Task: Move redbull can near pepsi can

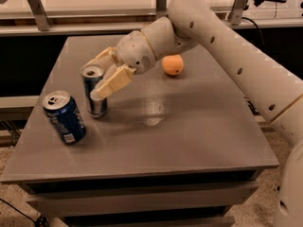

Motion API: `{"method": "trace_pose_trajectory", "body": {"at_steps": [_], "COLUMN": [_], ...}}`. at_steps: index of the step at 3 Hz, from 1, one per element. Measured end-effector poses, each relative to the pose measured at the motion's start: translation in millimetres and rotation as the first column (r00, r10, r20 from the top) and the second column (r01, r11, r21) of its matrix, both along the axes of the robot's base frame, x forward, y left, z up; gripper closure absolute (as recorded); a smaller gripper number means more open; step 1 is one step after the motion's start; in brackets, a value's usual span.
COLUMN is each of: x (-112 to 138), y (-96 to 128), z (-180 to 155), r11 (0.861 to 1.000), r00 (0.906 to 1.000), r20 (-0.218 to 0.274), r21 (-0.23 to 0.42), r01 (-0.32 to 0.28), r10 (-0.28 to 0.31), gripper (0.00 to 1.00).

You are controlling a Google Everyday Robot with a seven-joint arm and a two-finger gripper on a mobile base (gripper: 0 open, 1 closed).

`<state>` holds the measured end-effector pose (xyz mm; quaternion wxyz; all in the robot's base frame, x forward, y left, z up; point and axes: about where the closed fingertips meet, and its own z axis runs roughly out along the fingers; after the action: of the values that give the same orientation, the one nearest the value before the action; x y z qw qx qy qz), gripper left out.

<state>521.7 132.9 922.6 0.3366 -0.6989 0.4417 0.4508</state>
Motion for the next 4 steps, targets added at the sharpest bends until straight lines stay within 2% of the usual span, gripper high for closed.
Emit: {"method": "trace_pose_trajectory", "body": {"at_steps": [1,2,3,4], "x": [-5,-13,-14,-10], "y": [-14,-21,-22,-25], "z": [-21,-51,-51,-27], "r11": [1.000,1.000,1.000,0.997], "r00": [0.9989,0.9945,0.9949,0.9971], "r20": [-0.045,-0.103,-0.100,-0.061], "r21": [0.006,0.019,0.014,0.054], "r01": [-0.006,-0.017,-0.013,0.048], "r10": [0.007,0.019,0.014,-0.044], "gripper": [0.00,0.00,0.00,0.00]}}
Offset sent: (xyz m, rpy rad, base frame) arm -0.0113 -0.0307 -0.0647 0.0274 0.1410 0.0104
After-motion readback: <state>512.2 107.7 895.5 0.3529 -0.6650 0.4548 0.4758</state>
